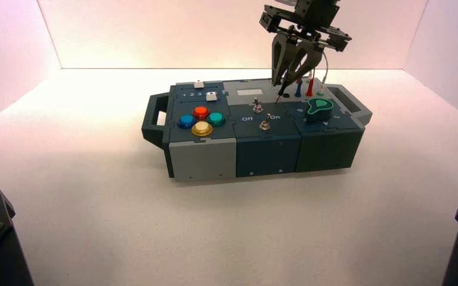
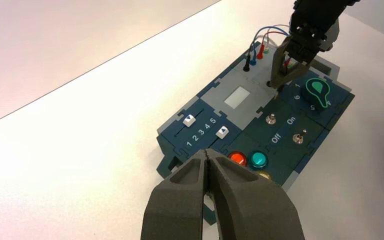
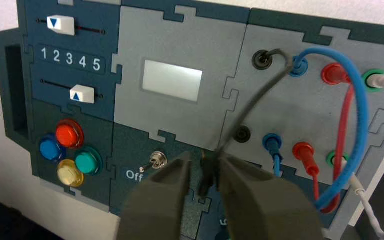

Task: Insert the black wire.

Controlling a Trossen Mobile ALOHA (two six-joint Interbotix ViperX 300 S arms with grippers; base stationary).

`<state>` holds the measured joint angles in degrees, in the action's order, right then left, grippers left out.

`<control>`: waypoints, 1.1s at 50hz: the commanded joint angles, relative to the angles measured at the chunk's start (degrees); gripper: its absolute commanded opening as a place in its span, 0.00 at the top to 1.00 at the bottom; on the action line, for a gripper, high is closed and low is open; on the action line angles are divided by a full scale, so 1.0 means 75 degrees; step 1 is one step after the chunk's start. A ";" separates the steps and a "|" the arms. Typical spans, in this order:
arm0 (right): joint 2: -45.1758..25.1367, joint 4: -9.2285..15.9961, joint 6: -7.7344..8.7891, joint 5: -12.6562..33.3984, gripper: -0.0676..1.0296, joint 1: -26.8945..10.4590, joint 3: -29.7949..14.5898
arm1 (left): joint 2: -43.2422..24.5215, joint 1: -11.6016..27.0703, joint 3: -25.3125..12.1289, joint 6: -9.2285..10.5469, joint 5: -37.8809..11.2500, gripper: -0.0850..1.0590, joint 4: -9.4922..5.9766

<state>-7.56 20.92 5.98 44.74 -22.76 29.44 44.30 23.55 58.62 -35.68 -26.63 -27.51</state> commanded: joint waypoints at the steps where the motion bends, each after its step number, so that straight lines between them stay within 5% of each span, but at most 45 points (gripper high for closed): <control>1: 0.0082 0.0023 0.0047 0.0000 0.66 -0.0047 -0.0152 | 0.0000 0.0035 -0.0082 -0.0035 0.0070 0.95 0.0012; 40: 0.0281 -0.0012 0.0070 -0.0340 0.66 -0.0047 0.0246 | 0.0023 0.0035 -0.0082 -0.0047 0.0070 0.95 0.0023; 55: 0.0363 -0.0012 0.0070 -0.0422 0.74 -0.0047 0.0246 | 0.0023 0.0035 -0.0070 -0.0035 0.0070 0.95 0.0023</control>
<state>-7.38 20.65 6.15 41.92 -22.76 31.90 44.38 23.55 58.71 -35.68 -26.63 -27.42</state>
